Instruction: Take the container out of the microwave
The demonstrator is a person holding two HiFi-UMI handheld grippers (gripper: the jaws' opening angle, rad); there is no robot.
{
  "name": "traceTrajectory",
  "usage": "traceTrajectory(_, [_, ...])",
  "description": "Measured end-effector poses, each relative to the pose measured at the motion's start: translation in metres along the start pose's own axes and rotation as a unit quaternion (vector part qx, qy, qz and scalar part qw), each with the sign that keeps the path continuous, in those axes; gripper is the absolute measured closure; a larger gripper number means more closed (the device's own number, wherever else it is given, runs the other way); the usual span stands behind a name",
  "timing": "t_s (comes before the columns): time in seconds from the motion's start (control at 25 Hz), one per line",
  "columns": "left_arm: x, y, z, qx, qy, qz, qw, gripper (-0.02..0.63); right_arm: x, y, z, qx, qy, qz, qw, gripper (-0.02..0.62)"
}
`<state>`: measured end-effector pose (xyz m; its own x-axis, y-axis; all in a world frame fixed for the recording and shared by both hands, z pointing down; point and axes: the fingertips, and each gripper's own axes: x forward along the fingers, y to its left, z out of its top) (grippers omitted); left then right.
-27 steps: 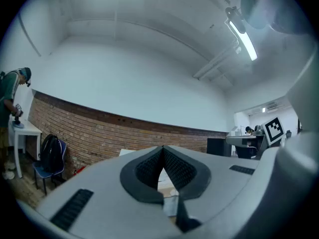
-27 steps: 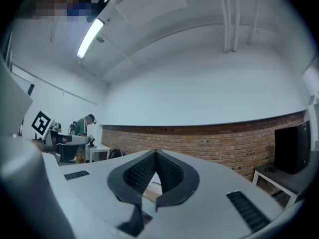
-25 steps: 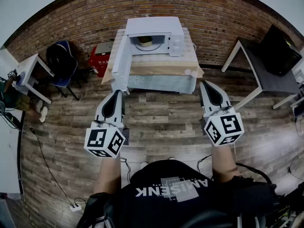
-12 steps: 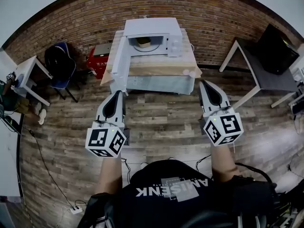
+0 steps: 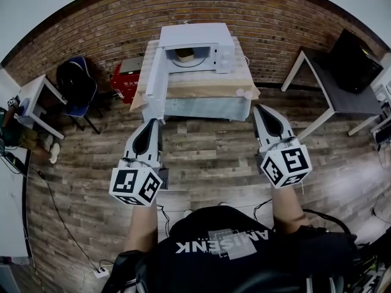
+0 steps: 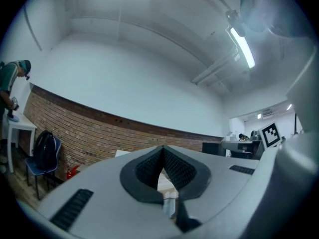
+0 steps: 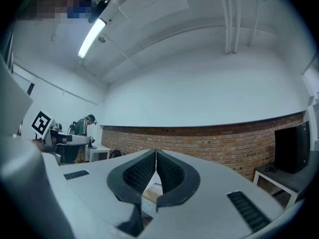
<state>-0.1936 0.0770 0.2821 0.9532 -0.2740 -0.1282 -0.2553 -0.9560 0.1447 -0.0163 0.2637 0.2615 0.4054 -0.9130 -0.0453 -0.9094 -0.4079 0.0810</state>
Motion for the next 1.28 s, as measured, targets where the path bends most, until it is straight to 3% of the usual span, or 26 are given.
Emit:
traceTrajectory(0.12, [-0.003,-0.003,0.003,0.002,-0.008,-0.020,0.9998,0.594,0.004,0.008,-0.001,-0.002,0.001,0.001,1.000,0.554])
traceTrajectory(0.56, [-0.018,0.032,-0.002,0.004,0.003,-0.028,0.9996,0.594,0.020,0.041,-0.003,-0.009,0.005,-0.007,1.000,0.554])
traceTrajectory(0.88, [-0.031,0.049,-0.008,0.012,0.002,-0.073,0.9973,0.594,0.031,0.080,-0.009,-0.025,0.003,-0.002,1.000,0.554])
traceTrajectory(1.04, [-0.033,0.059,-0.009,-0.003,-0.002,-0.078,0.9969,0.594,0.035,0.081,-0.016,-0.025,0.009,-0.020,0.999,0.554])
traceTrajectory(1.28, [-0.021,0.069,-0.005,0.009,-0.007,-0.067,0.9977,0.594,0.060,0.082,-0.020,-0.028,0.011,0.001,1.000,0.554])
